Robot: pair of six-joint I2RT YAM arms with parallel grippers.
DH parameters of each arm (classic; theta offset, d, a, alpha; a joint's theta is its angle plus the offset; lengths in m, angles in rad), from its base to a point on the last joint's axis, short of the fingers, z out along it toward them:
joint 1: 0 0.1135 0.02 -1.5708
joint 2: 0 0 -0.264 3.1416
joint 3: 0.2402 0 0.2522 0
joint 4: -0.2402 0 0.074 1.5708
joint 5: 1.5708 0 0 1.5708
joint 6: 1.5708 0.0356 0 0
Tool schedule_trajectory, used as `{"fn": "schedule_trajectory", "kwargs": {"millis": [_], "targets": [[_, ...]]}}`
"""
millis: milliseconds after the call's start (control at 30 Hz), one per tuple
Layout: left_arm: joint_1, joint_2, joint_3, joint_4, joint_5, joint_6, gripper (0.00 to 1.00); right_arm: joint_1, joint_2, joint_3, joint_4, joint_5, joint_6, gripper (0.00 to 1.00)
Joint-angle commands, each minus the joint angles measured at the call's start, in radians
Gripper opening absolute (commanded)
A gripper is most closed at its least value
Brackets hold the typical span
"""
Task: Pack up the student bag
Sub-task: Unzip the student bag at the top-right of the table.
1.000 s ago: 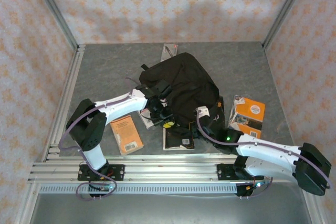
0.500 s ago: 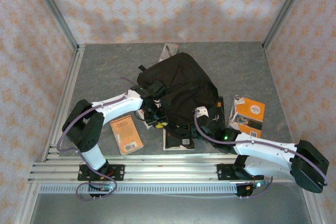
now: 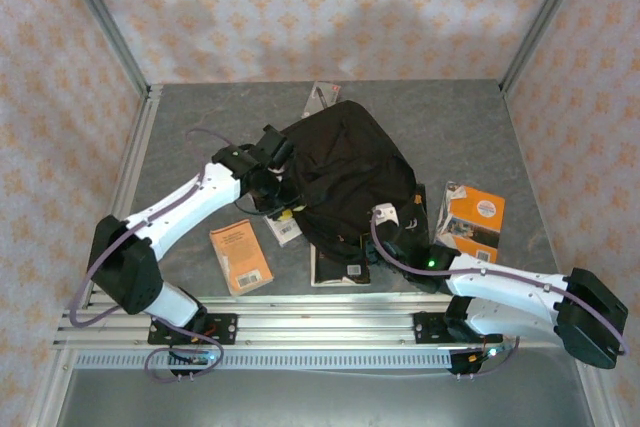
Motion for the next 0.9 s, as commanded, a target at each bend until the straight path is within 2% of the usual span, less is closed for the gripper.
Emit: {"fn": "schedule_trajectory", "kwargs": {"millis": [0,133,400,867], "targets": [[-0.049,0.029,0.042,0.027,0.037,-0.104,0.38,0.011,-0.01,-0.009,-0.024,0.025,0.0,0.0],[-0.106,0.096,0.081,0.042,0.028,-0.113,0.42,0.011,-0.009,-0.013,-0.01,0.018,0.004,0.0],[-0.092,0.175,0.078,0.076,-0.043,-0.046,0.43,0.012,-0.029,-0.033,0.003,0.003,0.025,0.0],[-0.093,0.211,0.018,0.235,0.053,0.019,0.41,0.012,-0.033,-0.037,0.009,0.001,0.029,0.0]]}}
